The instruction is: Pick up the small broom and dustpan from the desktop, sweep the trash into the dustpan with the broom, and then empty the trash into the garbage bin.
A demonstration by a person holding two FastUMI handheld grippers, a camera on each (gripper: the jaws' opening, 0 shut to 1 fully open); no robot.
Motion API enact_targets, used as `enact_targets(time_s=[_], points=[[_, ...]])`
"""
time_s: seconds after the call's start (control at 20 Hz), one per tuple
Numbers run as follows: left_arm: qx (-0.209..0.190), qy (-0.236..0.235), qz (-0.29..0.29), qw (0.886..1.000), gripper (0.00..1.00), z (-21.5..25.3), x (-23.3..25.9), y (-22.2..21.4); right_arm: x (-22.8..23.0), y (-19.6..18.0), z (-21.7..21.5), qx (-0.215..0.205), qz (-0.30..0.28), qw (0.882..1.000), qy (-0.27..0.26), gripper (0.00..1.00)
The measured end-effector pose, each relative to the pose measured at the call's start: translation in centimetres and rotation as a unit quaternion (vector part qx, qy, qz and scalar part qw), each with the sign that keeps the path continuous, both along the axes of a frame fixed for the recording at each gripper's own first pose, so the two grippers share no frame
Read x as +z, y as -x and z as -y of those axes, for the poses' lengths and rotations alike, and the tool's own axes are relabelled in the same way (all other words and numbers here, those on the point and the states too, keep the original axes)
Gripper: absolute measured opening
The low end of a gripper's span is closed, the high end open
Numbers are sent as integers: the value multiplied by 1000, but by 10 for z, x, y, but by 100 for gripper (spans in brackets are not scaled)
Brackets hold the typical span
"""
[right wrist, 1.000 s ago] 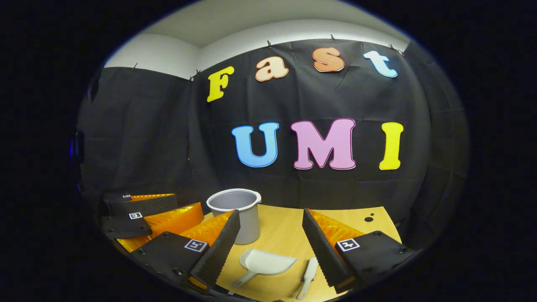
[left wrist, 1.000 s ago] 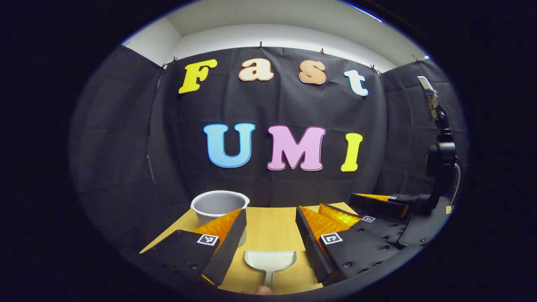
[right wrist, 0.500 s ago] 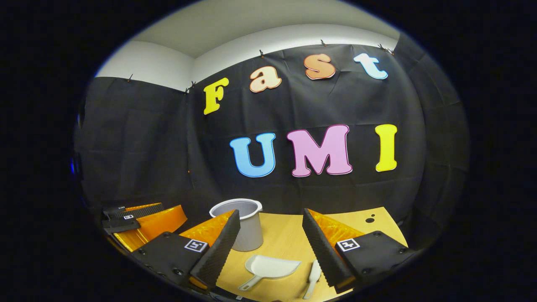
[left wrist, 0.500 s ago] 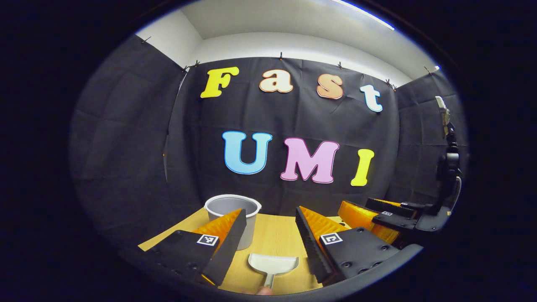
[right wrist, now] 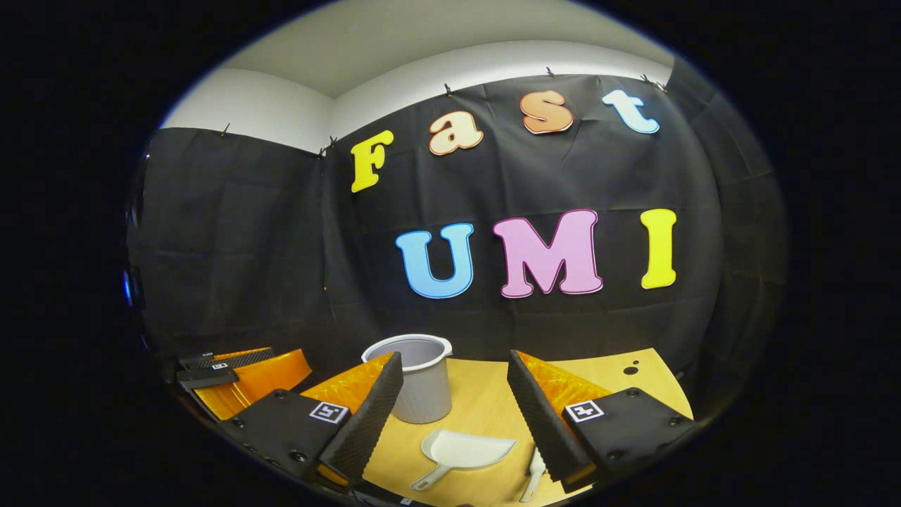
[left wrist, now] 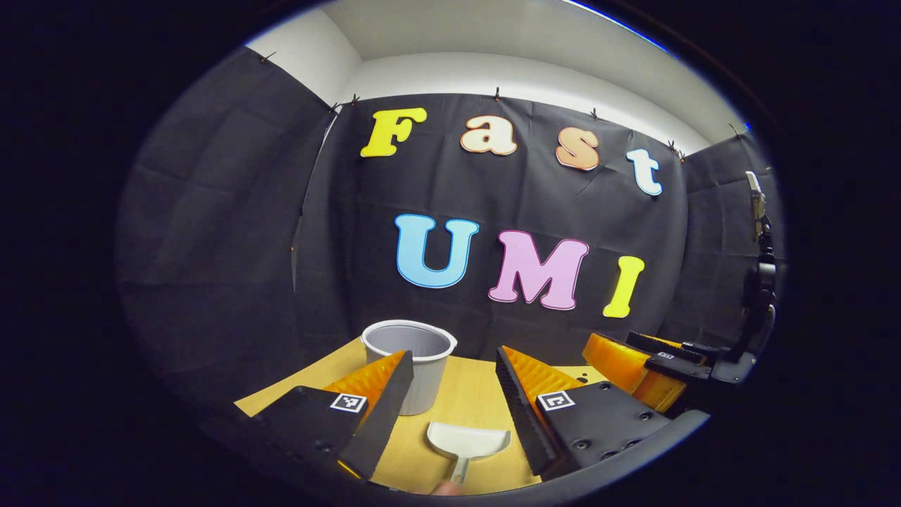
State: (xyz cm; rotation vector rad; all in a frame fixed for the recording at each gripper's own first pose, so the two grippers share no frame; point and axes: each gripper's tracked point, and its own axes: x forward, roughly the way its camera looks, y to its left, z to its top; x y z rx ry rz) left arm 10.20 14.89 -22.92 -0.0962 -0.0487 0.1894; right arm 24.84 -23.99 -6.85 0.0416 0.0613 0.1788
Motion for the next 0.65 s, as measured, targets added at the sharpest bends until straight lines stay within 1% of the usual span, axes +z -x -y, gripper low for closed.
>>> enact_targets(time_s=[0.25, 0.3, 0.4, 0.65], points=[[-11, -7, 1, 1000, 71, 3, 0, 2, -3, 5, -5, 2, -3, 1000, 6, 90], [-15, -8, 2, 1000, 71, 4, 1, 3, -4, 6, -6, 2, -4, 1000, 5, 95], [-24, -9, 3, 1000, 71, 7, 0, 4, -4, 9, -5, 0, -6, 1000, 6, 95], [-31, -11, 3, 999, 71, 10, -2, 6, -8, 15, 0, -6, -9, 1000, 11, 95]])
